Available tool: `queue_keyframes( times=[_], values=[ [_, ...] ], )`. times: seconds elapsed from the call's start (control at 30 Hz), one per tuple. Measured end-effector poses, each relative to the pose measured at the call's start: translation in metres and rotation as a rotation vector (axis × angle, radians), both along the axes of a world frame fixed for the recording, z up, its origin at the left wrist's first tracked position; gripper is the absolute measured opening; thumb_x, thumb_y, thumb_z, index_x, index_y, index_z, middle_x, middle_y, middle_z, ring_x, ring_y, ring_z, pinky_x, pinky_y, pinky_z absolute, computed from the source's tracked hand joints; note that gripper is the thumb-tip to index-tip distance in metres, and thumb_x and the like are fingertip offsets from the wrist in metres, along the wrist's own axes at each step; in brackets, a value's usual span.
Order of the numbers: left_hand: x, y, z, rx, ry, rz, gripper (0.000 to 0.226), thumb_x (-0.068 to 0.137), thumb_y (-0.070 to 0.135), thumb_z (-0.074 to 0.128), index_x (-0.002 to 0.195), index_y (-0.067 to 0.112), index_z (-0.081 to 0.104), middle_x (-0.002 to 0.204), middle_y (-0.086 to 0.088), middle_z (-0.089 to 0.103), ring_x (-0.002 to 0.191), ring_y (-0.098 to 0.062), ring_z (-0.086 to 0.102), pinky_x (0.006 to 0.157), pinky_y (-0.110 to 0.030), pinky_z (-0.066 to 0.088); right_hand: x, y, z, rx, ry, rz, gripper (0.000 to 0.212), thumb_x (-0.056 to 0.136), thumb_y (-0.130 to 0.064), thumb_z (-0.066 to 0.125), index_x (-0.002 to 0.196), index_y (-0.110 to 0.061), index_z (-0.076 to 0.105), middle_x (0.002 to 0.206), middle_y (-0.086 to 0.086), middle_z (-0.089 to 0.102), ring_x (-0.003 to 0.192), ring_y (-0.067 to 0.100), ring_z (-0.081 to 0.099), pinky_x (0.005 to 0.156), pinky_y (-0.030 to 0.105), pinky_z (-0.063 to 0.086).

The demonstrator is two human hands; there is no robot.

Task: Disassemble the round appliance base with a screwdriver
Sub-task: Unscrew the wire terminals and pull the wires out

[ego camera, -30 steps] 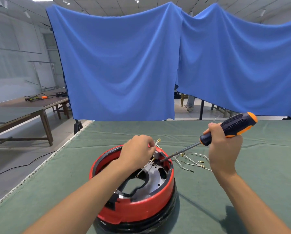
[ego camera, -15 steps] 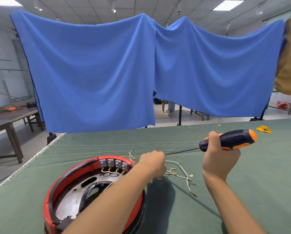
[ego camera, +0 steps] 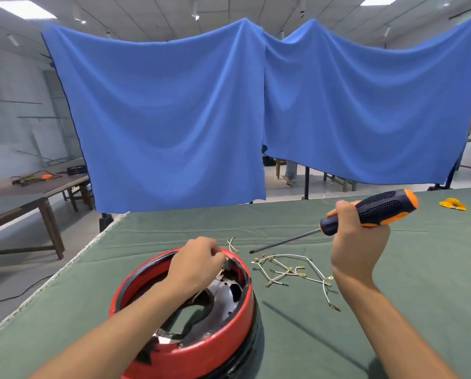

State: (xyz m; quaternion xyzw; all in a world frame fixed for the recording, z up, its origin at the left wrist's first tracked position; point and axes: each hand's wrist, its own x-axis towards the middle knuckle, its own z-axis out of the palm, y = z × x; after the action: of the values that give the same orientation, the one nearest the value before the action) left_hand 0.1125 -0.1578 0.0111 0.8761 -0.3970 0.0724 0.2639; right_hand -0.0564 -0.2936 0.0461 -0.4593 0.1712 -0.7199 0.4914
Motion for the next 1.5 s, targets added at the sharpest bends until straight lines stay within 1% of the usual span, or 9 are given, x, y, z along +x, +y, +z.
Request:
queue_keyframes(
  times=[0.17,0.33,0.57,0.7,0.8,1.0,1.1,1.37,1.5],
  values=[
    [0.014,0.005,-0.016,0.073,0.116,0.044,0.017,0.074,0.014,0.051,0.066,0.005,0.062,0.07,-0.009,0.065,0.073,-0.029,0.059,0.064,-0.034,0.048,0.012,0.017,0.009,-0.031,0.051,0.103,0.024,0.07,-0.017,0.052,0.048,-0.007,0.053,0.038,-0.005,0.054,0.038,0.004,0.049,0.044,0.01,0.04],
    [0.021,0.0,-0.025,0.019,0.197,0.08,0.015,0.076,0.014,0.049,0.074,0.01,0.063,0.08,-0.006,0.066,0.083,-0.028,0.06,0.068,-0.033,0.046,0.035,0.033,0.009,-0.118,0.122,0.143,0.019,0.068,-0.015,0.052,0.052,-0.004,0.054,0.039,-0.005,0.055,0.038,0.003,0.049,0.043,0.011,0.04],
    [0.024,0.0,-0.031,-0.054,0.24,0.116,0.013,0.078,0.016,0.048,0.079,0.024,0.059,0.093,0.0,0.065,0.092,-0.026,0.057,0.068,-0.029,0.037,0.056,0.047,-0.004,-0.246,0.213,0.121,0.014,0.062,-0.034,0.056,0.049,-0.031,0.056,0.044,-0.014,0.055,0.042,0.002,0.051,0.05,0.013,0.043],
    [0.027,0.002,-0.032,-0.094,0.283,0.11,0.016,0.077,0.014,0.049,0.071,0.023,0.06,0.088,-0.001,0.067,0.09,-0.026,0.059,0.069,-0.03,0.043,0.056,0.048,-0.004,-0.263,0.194,0.141,0.015,0.063,-0.033,0.054,0.049,-0.034,0.058,0.044,-0.014,0.057,0.041,0.001,0.053,0.048,0.011,0.043],
    [0.026,0.004,-0.032,-0.109,0.289,0.086,0.02,0.076,0.009,0.048,0.068,0.022,0.061,0.087,-0.004,0.068,0.09,-0.028,0.06,0.074,-0.033,0.048,0.057,0.047,-0.004,-0.282,0.225,0.121,0.017,0.067,-0.025,0.055,0.05,-0.025,0.055,0.043,-0.015,0.056,0.041,0.001,0.052,0.048,0.012,0.043],
    [0.016,0.004,-0.033,-0.081,0.211,0.071,0.02,0.078,0.008,0.045,0.073,0.024,0.056,0.096,-0.007,0.066,0.093,-0.032,0.057,0.07,-0.03,0.039,0.069,0.032,0.011,-0.241,0.284,0.08,0.035,0.068,-0.018,0.051,0.066,0.016,0.052,0.041,-0.001,0.05,0.037,0.005,0.046,0.043,0.014,0.04],
    [0.017,0.006,-0.034,-0.083,0.217,0.052,0.021,0.076,0.007,0.044,0.076,0.024,0.057,0.095,-0.005,0.066,0.093,-0.029,0.057,0.07,-0.03,0.039,0.073,0.027,0.015,-0.225,0.298,0.08,0.036,0.069,-0.02,0.052,0.068,0.017,0.053,0.045,0.005,0.048,0.036,0.005,0.046,0.042,0.014,0.039],
    [0.019,0.007,-0.034,-0.089,0.224,0.032,0.024,0.077,0.008,0.046,0.074,0.028,0.058,0.093,-0.003,0.067,0.092,-0.026,0.058,0.074,-0.031,0.045,0.084,0.004,0.014,-0.064,0.329,0.035,0.021,0.076,-0.01,0.053,0.068,0.01,0.055,0.035,-0.007,0.046,0.033,0.005,0.042,0.038,0.012,0.035],
    [0.019,0.007,-0.035,-0.078,0.239,0.035,0.025,0.076,0.011,0.046,0.076,0.029,0.062,0.092,0.0,0.068,0.091,-0.024,0.06,0.072,-0.03,0.045,0.077,0.008,0.002,-0.014,0.225,0.062,0.018,0.072,-0.012,0.053,0.057,-0.004,0.05,0.035,-0.008,0.047,0.036,0.005,0.043,0.041,0.014,0.038]
  ],
)
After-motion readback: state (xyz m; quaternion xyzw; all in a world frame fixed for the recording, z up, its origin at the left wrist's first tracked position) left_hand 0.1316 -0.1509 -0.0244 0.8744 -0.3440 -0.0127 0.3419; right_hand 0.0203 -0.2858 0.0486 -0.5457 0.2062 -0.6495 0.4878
